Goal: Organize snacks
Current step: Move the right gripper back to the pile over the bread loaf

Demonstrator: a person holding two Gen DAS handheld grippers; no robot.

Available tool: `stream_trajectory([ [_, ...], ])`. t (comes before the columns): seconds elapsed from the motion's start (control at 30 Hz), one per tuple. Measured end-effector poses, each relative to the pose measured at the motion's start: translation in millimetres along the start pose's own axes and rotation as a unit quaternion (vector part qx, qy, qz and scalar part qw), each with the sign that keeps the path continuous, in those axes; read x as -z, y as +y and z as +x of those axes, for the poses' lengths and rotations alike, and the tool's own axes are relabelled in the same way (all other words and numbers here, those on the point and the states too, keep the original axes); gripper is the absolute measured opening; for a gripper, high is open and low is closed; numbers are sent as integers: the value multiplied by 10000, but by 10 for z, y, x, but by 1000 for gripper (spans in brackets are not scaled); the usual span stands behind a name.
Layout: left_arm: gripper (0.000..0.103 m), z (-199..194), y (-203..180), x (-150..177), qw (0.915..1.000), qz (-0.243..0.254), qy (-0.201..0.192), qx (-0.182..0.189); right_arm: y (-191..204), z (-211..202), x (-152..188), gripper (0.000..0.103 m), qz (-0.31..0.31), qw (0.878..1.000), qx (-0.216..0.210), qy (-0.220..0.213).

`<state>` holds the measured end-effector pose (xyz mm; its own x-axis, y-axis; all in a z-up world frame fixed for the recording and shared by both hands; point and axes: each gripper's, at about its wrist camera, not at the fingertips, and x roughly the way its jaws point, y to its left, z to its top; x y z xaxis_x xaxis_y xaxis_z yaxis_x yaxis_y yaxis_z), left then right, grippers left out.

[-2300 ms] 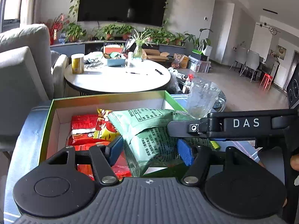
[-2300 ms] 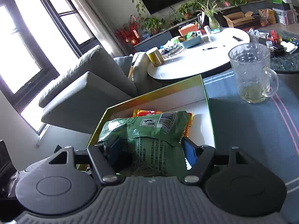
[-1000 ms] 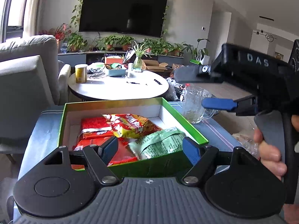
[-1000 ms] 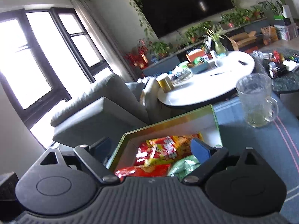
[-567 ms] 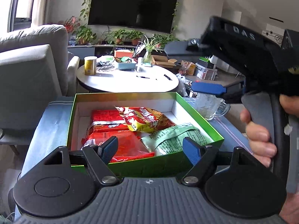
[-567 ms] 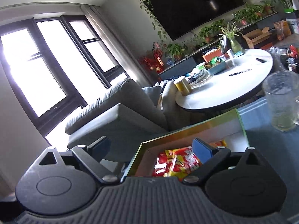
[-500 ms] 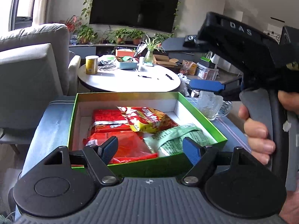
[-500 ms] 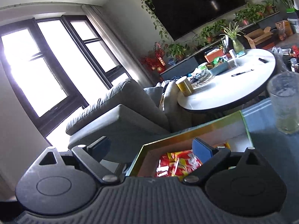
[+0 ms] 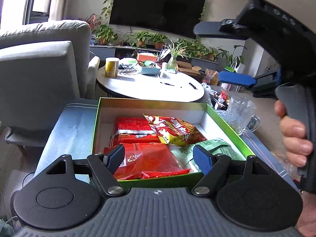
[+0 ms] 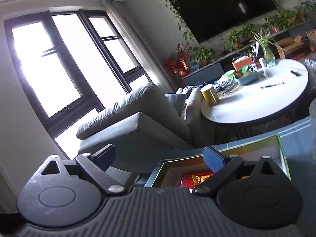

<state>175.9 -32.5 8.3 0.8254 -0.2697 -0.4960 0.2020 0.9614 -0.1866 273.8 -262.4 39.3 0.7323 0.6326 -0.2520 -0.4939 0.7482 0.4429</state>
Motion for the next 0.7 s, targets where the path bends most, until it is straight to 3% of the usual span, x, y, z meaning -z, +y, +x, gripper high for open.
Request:
stream_trajectory([
  [0.23, 74, -360, -85, 122, 9997, -12, -169, 198, 265, -460, -60, 78, -287, 9991, 283, -101],
  [0.43, 74, -684, -162, 365, 9987, -173, -90, 470, 474, -912, -19, 78, -579, 9969, 532, -62],
  [0.7, 74, -979, -331, 737, 9966, -164, 228, 778, 300, -1342, 597, 78, -334, 9922, 1078, 531],
])
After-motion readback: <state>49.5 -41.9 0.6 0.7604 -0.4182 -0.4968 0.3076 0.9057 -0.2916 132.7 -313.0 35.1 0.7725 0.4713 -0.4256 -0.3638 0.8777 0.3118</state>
